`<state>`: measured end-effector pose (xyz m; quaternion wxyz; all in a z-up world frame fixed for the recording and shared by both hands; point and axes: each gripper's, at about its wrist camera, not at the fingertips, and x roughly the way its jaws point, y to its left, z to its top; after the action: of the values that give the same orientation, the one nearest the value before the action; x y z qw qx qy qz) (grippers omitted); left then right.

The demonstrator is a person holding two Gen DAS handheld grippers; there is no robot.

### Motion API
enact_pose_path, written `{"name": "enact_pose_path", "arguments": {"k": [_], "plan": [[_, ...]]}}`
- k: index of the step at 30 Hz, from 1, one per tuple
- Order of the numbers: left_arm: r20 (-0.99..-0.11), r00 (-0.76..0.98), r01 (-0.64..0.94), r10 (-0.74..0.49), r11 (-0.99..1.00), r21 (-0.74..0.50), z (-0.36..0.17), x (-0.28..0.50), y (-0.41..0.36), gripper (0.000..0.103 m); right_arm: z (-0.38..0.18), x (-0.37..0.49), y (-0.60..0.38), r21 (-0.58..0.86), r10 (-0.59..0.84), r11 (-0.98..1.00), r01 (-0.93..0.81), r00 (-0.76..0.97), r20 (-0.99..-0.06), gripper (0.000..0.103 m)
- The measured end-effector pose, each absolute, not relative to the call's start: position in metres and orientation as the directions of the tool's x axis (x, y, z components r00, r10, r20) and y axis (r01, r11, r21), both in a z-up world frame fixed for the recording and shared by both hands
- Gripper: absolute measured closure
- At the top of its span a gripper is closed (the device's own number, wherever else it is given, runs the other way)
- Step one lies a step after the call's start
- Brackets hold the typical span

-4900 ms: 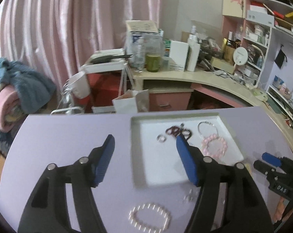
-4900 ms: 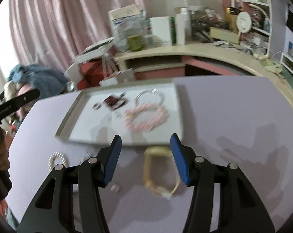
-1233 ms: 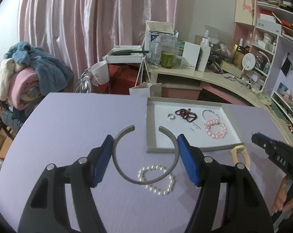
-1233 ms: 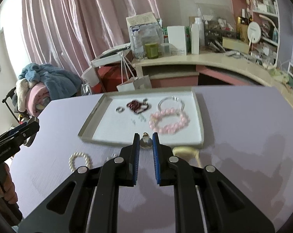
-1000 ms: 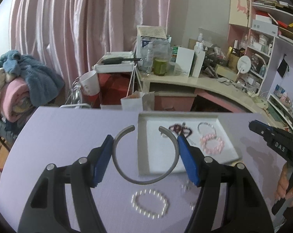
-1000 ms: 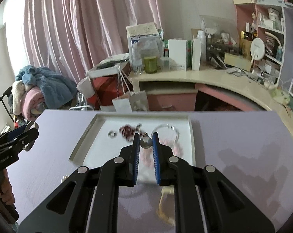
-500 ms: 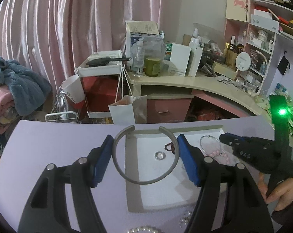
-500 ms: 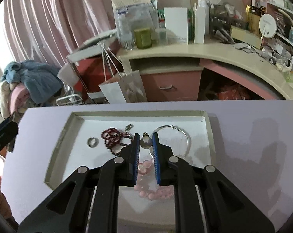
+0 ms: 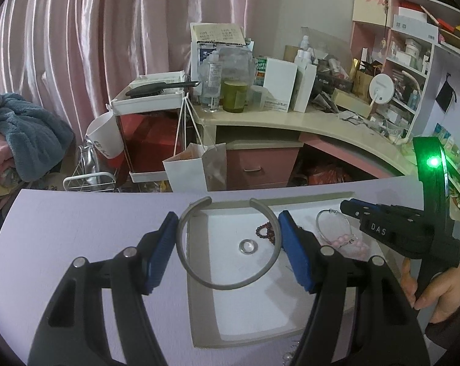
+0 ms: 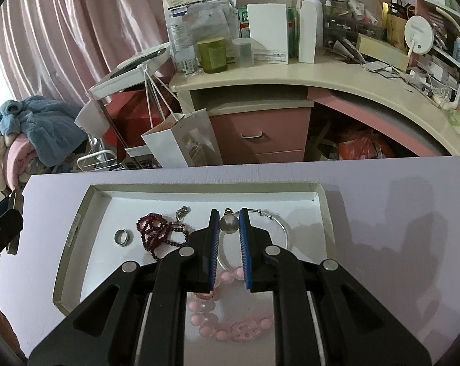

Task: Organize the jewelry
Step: 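Carry the earring and silver cuff over the tray with both tools, then open the left tool to drop the cuff while the right tool releases the earring, then move both tools back over the table toward the remaining pearl jewelry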

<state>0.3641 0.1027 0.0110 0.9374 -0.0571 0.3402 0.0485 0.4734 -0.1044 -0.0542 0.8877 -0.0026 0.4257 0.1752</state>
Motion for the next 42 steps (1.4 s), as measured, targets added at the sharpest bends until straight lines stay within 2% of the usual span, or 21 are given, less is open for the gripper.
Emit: {"name": "enact_pose_path", "arguments": {"k": [3,5,7,22,23,24,25,31,37,39,42], "plan": [[-0.646,0.761,-0.127,0.050,0.989,-0.073,0.009,0.365,0.102,0.036,-0.055,0.473,-0.106,0.169,0.321,0.938,-0.304,0.566,-0.759,0.087],[-0.649,0.759,-0.126,0.050,0.989,-0.071,0.007,0.366,0.100,0.036,-0.055,0.471,-0.108,0.176,0.323,0.938,-0.299,0.565,-0.760,0.075],[-0.654,0.755,-0.124,0.047,0.990,-0.072,0.005,0.367,0.099,0.036,-0.054,0.469,-0.110,0.174,0.320,0.939,-0.296,0.573,-0.754,0.070],[-0.731,0.682,-0.097,-0.014,0.989,-0.109,-0.030,0.404,0.084,0.036,-0.045,0.455,-0.142,0.200,0.302,0.952,-0.231,0.605,-0.737,0.070],[-0.738,0.675,-0.095,-0.015,0.990,-0.107,-0.034,0.408,0.082,0.038,-0.045,0.454,-0.143,0.202,0.303,0.952,-0.231,0.605,-0.737,0.070],[-0.743,0.669,-0.094,-0.013,0.990,-0.103,-0.037,0.412,0.080,0.047,-0.045,0.453,-0.144,0.204,0.304,0.952,-0.229,0.604,-0.736,0.070],[-0.748,0.663,-0.089,-0.017,0.991,-0.101,-0.038,0.416,0.079,0.048,-0.045,0.452,-0.145,0.205,0.304,0.952,-0.229,0.605,-0.736,0.070],[-0.750,0.661,-0.088,0.006,0.994,-0.069,-0.039,0.428,0.075,0.048,-0.047,0.447,-0.147,0.212,0.307,0.951,-0.225,0.601,-0.738,0.070],[-0.713,0.701,-0.135,0.014,0.985,-0.112,-0.016,0.410,0.098,0.033,-0.038,0.437,-0.154,0.229,0.315,0.949,-0.216,0.613,-0.724,0.070],[-0.701,0.712,-0.157,0.032,0.981,-0.114,-0.008,0.397,0.107,0.023,-0.035,0.431,-0.154,0.236,0.322,0.947,-0.219,0.617,-0.718,0.070],[-0.684,0.726,-0.198,0.073,0.974,-0.106,0.004,0.373,0.122,0.018,-0.029,0.416,-0.150,0.235,0.336,0.941,-0.242,0.621,-0.708,0.070]]}}
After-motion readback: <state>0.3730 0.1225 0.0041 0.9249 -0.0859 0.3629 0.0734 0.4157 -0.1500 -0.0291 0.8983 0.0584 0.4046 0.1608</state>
